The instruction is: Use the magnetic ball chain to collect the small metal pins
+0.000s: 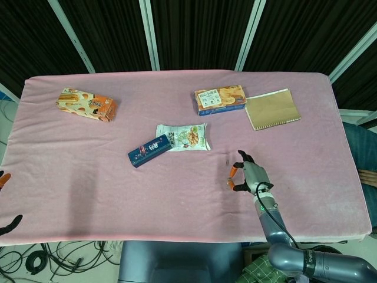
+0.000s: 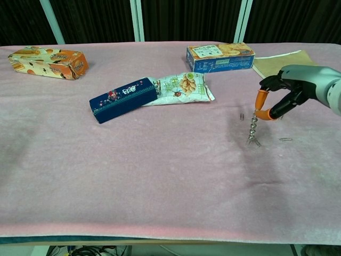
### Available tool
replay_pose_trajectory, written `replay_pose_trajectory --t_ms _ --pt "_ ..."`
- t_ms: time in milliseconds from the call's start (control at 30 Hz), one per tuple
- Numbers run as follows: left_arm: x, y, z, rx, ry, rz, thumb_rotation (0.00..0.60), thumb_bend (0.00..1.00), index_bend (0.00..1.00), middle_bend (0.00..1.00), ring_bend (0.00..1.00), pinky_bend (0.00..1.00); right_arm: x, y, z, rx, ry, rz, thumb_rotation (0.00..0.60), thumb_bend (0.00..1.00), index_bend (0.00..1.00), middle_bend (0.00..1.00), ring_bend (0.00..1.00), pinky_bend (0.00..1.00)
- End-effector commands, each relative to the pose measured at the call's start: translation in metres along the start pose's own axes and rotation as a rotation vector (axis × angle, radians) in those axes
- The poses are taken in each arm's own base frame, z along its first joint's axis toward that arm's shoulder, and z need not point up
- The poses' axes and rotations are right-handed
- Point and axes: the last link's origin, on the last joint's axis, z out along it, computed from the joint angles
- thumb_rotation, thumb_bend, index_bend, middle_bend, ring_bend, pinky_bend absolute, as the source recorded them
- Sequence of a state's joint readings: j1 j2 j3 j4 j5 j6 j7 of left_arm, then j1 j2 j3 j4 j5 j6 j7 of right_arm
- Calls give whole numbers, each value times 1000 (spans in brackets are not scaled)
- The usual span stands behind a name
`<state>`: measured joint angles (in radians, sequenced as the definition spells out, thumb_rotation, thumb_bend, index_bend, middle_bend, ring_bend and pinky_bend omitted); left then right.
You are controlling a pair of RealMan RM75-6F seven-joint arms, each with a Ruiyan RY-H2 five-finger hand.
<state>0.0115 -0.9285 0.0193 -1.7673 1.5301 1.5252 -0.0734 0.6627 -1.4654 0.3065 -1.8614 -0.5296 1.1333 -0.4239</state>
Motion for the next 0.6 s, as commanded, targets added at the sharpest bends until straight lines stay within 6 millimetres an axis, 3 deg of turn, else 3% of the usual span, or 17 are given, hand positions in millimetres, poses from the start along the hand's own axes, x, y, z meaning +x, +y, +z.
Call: replay_pose_trajectory --t_ms 33,600 --pt "0 0 0 1 0 0 600 223 67 15 0 0 -1 1 1 -2 -1 -2 600 369 604 2 20 200" --pt "0 0 0 2 1 0 600 223 67 15 0 0 -3 6 3 -15 -3 10 600 369 604 2 20 200"
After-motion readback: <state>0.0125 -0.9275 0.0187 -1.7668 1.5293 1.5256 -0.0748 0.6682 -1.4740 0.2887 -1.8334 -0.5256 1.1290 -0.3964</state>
